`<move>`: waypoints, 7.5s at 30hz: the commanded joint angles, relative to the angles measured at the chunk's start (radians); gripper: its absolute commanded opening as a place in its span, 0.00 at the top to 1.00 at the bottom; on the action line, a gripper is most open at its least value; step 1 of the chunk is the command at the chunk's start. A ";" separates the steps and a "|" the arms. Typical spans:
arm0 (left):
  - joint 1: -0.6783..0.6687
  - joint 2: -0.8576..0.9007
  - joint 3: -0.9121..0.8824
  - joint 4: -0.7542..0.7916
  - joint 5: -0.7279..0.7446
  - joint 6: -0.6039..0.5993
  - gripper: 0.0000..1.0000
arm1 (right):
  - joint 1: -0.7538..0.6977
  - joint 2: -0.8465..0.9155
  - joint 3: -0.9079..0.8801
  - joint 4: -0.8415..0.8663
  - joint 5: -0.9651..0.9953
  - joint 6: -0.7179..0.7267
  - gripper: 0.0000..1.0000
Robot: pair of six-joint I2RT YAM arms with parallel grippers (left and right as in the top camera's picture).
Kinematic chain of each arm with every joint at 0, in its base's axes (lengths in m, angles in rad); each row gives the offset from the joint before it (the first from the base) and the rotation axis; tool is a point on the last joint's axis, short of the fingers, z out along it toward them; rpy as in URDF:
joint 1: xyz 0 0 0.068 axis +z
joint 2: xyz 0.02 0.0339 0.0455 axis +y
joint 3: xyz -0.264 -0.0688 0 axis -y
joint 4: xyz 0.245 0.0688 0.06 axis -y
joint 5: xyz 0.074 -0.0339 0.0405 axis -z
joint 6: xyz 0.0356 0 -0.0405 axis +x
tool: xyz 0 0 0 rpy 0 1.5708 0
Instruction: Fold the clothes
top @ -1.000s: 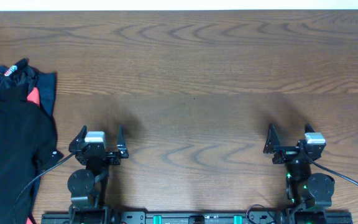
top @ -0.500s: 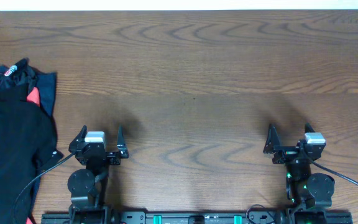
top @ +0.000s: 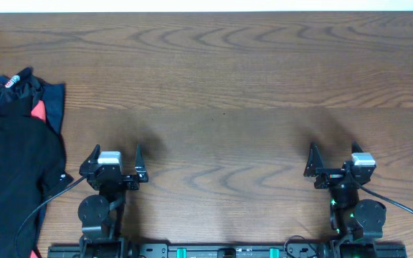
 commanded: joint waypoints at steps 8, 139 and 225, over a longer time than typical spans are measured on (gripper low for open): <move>-0.002 0.002 -0.014 -0.039 0.010 -0.005 0.02 | 0.010 0.001 -0.002 -0.004 0.011 -0.010 0.01; 0.124 1.415 1.864 -1.242 -0.278 -0.274 0.64 | 0.010 0.210 0.491 -0.951 -0.671 0.148 0.01; 0.830 1.894 1.388 -1.014 0.155 -0.268 0.94 | 0.010 0.210 0.491 -1.130 -0.723 0.080 0.01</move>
